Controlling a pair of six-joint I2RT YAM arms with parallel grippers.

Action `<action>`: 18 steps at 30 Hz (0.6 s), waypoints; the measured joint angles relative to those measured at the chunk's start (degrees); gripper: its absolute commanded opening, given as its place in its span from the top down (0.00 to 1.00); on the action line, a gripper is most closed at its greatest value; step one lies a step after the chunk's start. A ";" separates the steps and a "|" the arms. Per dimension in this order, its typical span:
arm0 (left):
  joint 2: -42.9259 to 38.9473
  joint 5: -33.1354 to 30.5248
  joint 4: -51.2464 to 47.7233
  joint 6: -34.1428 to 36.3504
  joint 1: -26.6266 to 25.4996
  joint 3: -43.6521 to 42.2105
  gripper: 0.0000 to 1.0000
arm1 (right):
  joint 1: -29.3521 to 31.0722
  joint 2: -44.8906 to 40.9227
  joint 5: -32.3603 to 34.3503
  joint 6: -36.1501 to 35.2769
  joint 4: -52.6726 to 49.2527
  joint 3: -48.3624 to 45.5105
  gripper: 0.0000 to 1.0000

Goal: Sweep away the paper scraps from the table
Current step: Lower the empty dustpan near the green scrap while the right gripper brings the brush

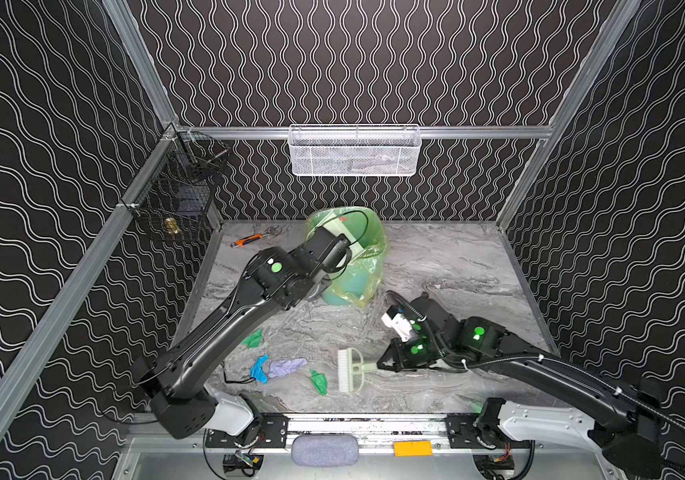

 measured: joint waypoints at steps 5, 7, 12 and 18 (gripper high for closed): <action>-4.46 5.75 -2.27 -4.20 -0.07 -3.72 0.96 | 6.54 7.96 3.39 4.02 7.45 1.66 1.00; -5.95 7.39 -2.99 -5.27 -0.07 -4.44 0.96 | 8.33 11.08 3.87 5.27 9.62 3.19 1.00; -8.24 9.77 -3.85 -6.86 -0.07 -5.40 0.95 | 9.57 16.72 5.14 6.86 14.21 5.77 1.00; -9.64 11.54 -5.11 -7.65 -0.07 -6.36 0.95 | 9.79 20.59 6.27 6.62 12.33 8.09 1.00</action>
